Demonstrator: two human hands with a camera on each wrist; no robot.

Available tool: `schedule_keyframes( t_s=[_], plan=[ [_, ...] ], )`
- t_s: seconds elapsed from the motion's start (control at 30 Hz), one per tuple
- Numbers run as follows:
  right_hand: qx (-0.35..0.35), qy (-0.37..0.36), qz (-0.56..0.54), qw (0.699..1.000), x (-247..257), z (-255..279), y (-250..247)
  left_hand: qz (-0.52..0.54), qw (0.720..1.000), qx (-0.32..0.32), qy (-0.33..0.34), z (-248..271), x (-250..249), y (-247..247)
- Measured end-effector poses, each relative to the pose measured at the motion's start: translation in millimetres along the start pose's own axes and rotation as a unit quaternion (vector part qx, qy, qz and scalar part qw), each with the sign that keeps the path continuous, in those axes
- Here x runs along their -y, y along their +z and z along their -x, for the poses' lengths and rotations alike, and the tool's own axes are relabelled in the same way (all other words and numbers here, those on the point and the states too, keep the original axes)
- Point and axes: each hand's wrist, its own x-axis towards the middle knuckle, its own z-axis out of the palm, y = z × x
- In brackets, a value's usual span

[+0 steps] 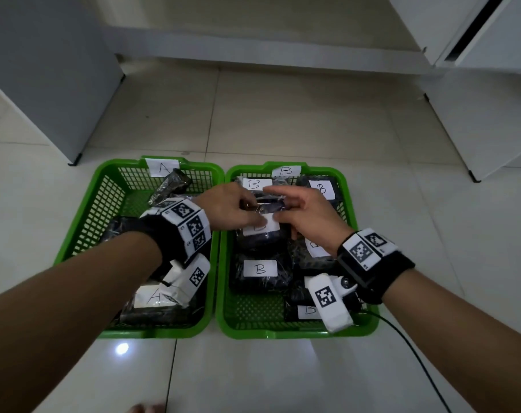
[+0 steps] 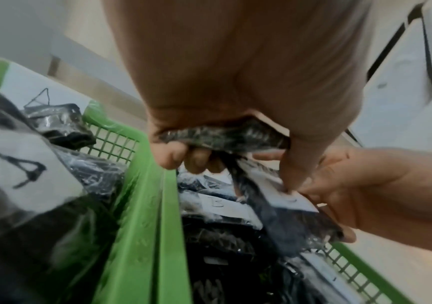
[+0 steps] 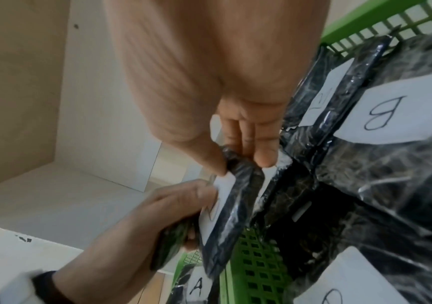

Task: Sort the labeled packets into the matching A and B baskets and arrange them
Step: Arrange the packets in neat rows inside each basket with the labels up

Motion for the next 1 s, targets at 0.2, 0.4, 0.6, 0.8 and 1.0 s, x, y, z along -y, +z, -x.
schedule_keyframes(
  t_s=[0.2, 0.4, 0.6, 0.8, 1.0],
  plan=[
    [0.000, 0.009, 0.153, 0.988, -10, 1, 19, 0.073, 0.991, -0.104, -0.046, 2, 14, -1],
    [-0.013, 0.066, 0.128, 0.990, 8, -9, -13, 0.138, 0.984, -0.091, -0.060, 6, 6, 1],
    [-0.075, 0.041, 0.357, 0.930, -16, 6, -54, 0.119, 0.991, -0.041, -0.050, 2, -20, 21],
    [-0.093, -0.065, 0.256, 0.960, -23, 33, -50, 0.208, 0.978, -0.023, -0.015, -6, -50, 44],
    [0.008, 0.089, 0.038, 0.995, -23, 51, -66, 0.320, 0.946, -0.023, -0.041, 0, -68, 71]
  ],
)
